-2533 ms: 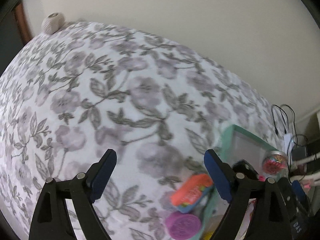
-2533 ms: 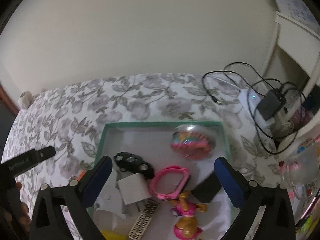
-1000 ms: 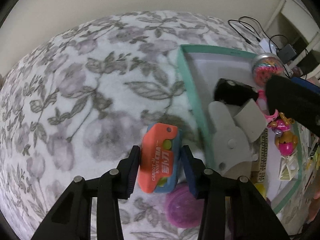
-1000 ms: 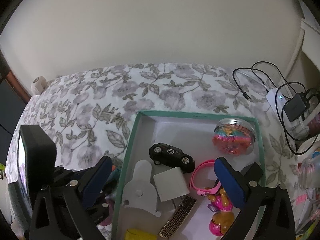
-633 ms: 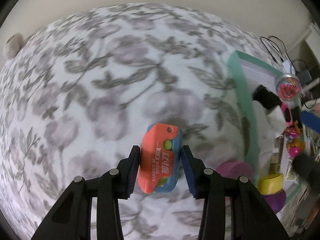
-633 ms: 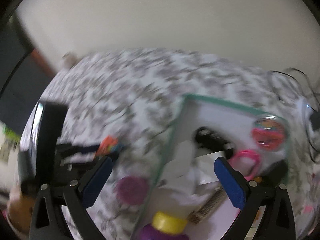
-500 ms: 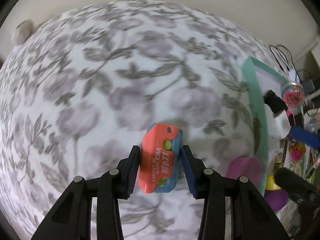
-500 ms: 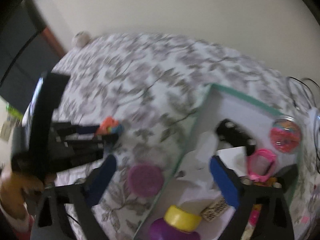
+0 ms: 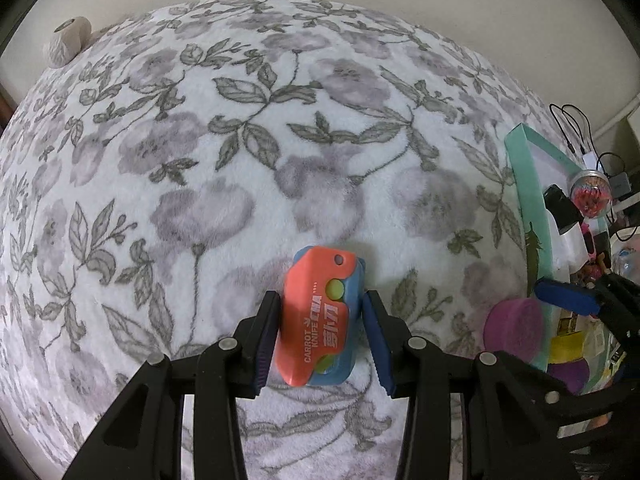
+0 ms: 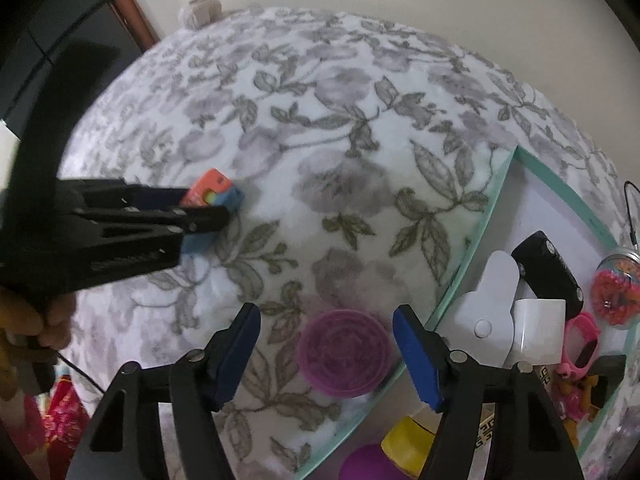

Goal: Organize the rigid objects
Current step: 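Close the left gripper on the orange-and-blue toy while the right gripper grasps the purple lid, then carry the orange toy with the left gripper while the right gripper carries the purple lid to the tray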

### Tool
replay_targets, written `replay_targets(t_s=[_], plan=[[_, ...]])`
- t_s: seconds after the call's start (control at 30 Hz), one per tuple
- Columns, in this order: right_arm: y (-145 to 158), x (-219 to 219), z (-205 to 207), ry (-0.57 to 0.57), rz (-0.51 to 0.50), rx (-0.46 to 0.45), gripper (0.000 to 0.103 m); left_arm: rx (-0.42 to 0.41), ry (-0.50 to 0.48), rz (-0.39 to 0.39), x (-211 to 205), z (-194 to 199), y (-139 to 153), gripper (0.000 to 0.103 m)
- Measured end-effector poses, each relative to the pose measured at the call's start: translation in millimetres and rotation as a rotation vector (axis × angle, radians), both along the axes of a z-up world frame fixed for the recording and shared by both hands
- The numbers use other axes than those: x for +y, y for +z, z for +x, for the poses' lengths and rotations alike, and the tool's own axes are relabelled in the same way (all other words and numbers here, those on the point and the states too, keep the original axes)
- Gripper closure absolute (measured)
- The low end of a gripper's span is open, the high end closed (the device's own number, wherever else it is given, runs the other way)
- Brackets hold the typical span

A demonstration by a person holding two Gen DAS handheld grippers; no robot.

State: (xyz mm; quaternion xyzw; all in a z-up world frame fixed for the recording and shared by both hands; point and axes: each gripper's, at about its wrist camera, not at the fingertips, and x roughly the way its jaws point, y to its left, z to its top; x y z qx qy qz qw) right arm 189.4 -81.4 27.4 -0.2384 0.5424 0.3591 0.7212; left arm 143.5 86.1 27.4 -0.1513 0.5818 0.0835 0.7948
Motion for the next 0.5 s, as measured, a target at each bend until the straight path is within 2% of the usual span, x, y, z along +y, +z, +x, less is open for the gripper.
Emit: replay_targets(t_s=[0.07, 0.23, 0.33, 0.5], plan=[[-8.6, 2.9, -2.4, 0.011, -0.045, 0.001, 0.033, 0.0, 0.006, -0.008, -1.6, 3.2, -2.3, 0.059], [-10.4, 4.2, -6.1, 0.02, -0.107, -0.046, 0.048, 0.015, -0.004, 0.004, -9.6, 11.7, -10.4, 0.058], [-11.6, 5.1, -11.3, 0.039, -0.126, -0.062, 0.048, 0.024, -0.011, 0.031, -14.5, 12.7, -10.2, 0.058], [-24.7, 14.5, -18.0, 0.057, -0.17, -0.06, 0.05, 0.021, -0.011, 0.028, -14.8, 12.4, -9.4, 0.058]])
